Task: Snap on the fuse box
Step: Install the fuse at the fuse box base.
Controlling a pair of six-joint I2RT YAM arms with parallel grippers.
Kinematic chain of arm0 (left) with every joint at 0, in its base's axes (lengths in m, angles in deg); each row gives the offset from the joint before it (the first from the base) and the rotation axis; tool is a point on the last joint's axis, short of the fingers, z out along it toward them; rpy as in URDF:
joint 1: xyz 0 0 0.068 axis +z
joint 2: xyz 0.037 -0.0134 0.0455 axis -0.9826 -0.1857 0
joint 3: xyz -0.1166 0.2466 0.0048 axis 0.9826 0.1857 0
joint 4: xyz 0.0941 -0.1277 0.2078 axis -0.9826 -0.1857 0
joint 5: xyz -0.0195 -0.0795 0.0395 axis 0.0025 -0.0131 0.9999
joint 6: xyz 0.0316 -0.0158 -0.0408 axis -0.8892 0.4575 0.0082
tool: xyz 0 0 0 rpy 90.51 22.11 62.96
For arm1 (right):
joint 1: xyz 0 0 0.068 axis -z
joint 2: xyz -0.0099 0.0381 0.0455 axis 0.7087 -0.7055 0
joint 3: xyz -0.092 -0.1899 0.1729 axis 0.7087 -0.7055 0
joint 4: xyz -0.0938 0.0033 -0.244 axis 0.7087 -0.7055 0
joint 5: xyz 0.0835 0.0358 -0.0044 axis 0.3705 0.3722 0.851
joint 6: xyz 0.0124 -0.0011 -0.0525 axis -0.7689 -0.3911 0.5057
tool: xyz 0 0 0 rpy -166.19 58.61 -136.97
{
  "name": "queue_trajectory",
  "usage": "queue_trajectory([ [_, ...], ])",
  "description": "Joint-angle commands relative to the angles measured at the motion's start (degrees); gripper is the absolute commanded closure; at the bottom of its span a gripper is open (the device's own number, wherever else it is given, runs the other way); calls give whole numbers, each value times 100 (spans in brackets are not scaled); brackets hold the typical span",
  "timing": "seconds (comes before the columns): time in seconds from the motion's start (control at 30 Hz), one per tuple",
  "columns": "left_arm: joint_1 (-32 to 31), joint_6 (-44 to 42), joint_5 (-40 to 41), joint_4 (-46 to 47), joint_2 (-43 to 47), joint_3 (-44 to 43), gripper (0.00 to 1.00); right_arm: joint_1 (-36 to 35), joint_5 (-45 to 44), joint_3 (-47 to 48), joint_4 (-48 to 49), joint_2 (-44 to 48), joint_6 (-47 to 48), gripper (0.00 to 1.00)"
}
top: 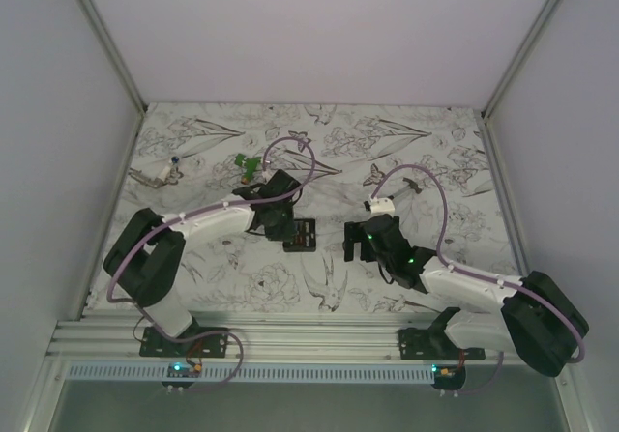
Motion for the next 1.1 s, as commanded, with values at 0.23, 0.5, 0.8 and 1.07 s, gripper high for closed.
queue_trajectory([
  [0.23, -368, 99, 173, -894, 39, 563, 100, 61, 115, 82, 18, 421, 16, 0],
  [0.5, -522, 416, 683, -840, 734, 337, 99, 57, 412, -44, -176, 766, 55, 0],
  [0.8, -523, 280, 680, -700, 1316, 200, 68, 55, 851, 166, -318, 627, 114, 0],
  [1.07, 192, 231, 169, -581, 1857, 1229, 72, 55, 949, 461, -514, 305, 94, 0],
])
